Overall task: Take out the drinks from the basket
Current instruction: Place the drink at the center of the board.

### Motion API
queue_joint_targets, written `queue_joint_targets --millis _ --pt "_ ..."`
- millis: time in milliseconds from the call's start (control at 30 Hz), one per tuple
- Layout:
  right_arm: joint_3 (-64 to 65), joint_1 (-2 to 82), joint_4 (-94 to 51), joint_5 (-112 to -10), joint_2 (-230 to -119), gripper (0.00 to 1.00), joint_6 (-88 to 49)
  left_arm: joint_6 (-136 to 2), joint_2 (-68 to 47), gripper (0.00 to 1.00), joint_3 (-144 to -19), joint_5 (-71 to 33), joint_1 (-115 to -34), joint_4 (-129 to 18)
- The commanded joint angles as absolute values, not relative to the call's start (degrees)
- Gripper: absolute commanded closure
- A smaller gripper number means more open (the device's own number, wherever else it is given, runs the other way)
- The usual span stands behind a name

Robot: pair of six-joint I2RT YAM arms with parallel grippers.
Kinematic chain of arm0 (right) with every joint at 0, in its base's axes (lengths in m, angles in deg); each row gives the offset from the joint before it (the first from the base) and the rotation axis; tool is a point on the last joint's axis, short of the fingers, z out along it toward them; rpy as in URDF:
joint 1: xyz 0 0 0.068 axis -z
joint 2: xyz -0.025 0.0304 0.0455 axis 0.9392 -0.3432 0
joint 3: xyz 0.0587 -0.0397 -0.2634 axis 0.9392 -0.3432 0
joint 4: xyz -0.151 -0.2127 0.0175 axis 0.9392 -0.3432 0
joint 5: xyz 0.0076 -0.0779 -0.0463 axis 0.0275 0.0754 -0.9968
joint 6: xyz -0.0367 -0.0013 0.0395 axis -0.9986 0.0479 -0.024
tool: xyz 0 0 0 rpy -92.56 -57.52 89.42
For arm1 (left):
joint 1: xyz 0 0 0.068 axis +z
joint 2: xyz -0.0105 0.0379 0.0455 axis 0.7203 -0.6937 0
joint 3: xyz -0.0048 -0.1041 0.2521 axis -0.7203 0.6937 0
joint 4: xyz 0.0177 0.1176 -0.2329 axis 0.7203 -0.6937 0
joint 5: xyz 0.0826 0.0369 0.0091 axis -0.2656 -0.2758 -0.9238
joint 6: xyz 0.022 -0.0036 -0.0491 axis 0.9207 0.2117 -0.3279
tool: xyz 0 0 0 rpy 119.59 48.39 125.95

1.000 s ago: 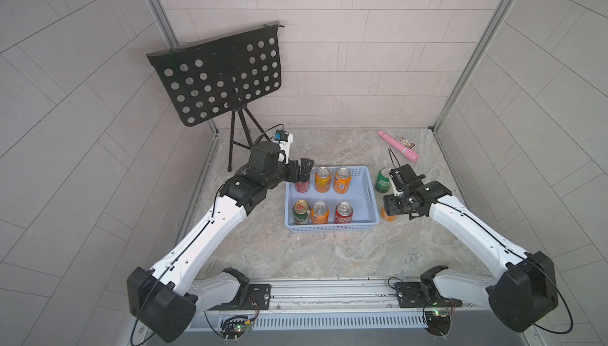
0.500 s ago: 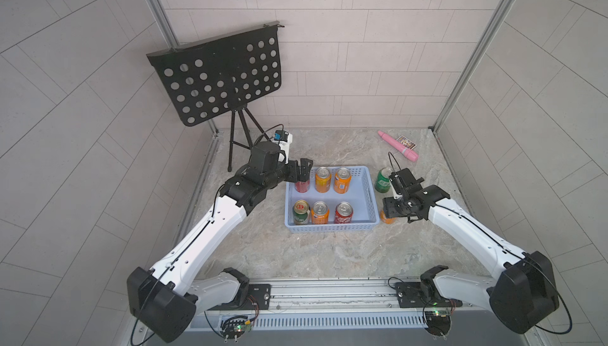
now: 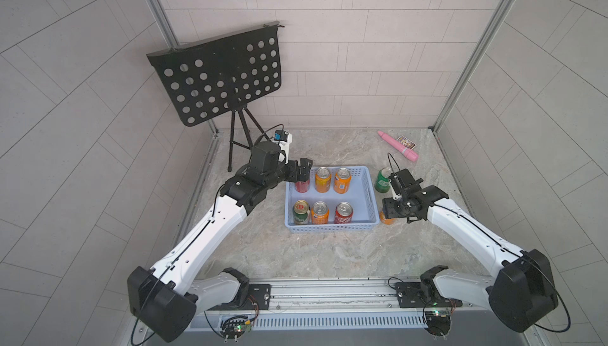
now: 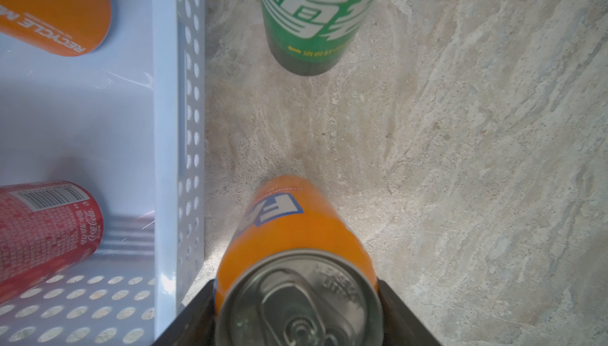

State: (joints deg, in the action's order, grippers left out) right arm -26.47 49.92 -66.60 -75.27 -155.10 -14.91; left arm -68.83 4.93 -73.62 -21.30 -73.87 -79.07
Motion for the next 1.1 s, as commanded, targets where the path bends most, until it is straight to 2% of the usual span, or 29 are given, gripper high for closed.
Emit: queue_joint_targets --millis 0,100,267,600,800,1067 --pt "-25.8 49.5 -66.6 -76.9 -155.2 0.85 -14.4 -69.0 4.9 0.0 -73.1 -21.7 -73.9 -79.1" --pt "-25.7 49.1 -66.9 -77.0 -155.2 0.8 -14.4 -69.3 4.8 0.0 -73.1 -21.3 -73.9 -79.0" --pt "-25.5 48.6 -67.5 -77.0 -155.4 0.63 -14.4 -69.4 5.1 0.0 -73.1 -21.2 -74.0 -79.5" --pt "-25.5 48.3 -67.7 -76.8 -155.8 0.39 -14.3 -69.4 6.4 0.0 -72.4 -21.4 -73.9 -79.1" --pt "-25.4 48.3 -67.9 -77.0 -155.1 0.27 -14.0 -69.4 6.9 0.0 -72.0 -21.9 -73.9 -79.0" --pt "-24.9 48.3 -67.9 -77.2 -155.1 0.19 -14.0 -69.4 6.7 0.0 -72.1 -21.7 -73.9 -79.1"
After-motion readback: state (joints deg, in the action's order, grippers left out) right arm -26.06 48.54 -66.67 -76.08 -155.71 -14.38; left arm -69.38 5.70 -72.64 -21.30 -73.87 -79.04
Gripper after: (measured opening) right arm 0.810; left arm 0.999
